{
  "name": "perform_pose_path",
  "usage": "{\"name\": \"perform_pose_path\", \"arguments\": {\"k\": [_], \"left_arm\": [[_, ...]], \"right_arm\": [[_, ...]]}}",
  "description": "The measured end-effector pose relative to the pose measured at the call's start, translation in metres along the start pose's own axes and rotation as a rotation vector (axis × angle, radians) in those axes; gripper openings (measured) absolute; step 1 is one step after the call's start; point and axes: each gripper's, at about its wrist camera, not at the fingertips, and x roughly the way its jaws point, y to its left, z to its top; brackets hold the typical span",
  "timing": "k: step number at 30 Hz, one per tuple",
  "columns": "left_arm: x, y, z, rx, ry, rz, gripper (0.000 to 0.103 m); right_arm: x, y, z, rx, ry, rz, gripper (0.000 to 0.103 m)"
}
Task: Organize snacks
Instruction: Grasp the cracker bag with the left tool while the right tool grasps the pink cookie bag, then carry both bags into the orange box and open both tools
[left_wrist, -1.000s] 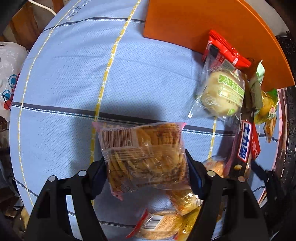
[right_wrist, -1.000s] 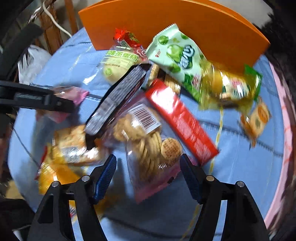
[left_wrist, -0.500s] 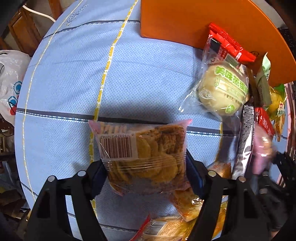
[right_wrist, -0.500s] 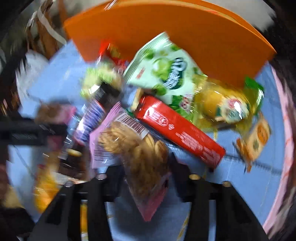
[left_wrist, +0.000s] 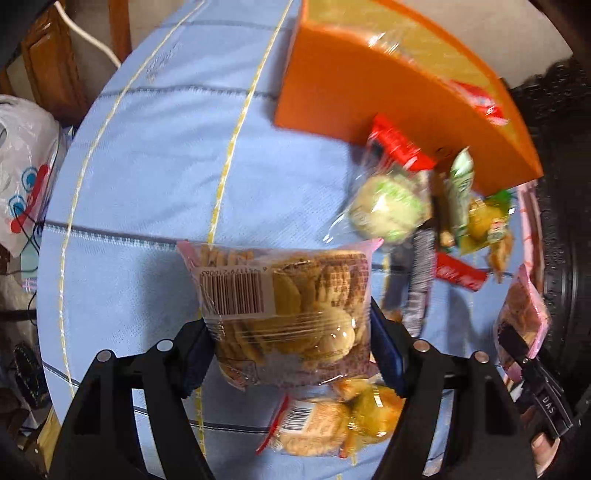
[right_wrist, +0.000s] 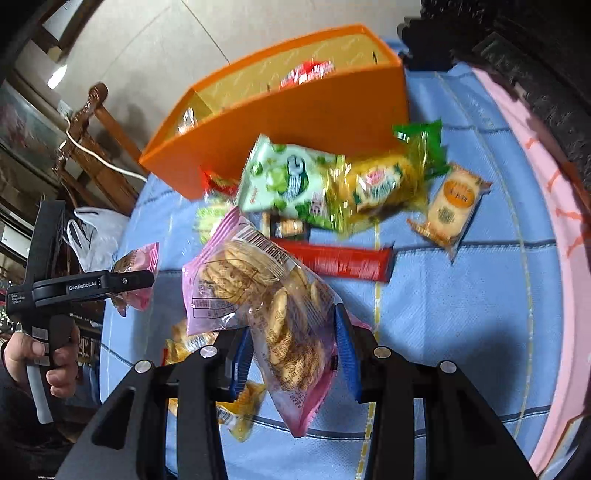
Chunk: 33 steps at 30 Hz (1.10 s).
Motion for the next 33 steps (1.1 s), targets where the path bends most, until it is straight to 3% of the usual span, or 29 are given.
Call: {"name": "perform_pose_path", "arguments": {"k": [7, 18, 24, 33], "left_arm": [[-0.042, -0.006, 0.024, 0.061, -0.092, -0.037, 0.072], [-0.096, -0.044, 0.091, 0.126, -0.225, -0.061, 0.072], [-0.081, -0.058, 0.136, 0.120, -0.219, -0.050, 0.072], [-0.025, -0.066, 0.188, 0.095, -0.146, -0.009, 0.073]], "right_arm": [[-0.023, 0.019, 0.016, -0.031, -0.086, 0.000, 0.041], [-0.057, 0.033, 0.099, -0.090, -0.250, 0.024, 0.041], [-0.041, 0.033, 0.150, -0.083, -0.269, 0.017, 0.041], [0.028, 0.021, 0.197, -0.040, -0.208, 0.001, 0.041]]}}
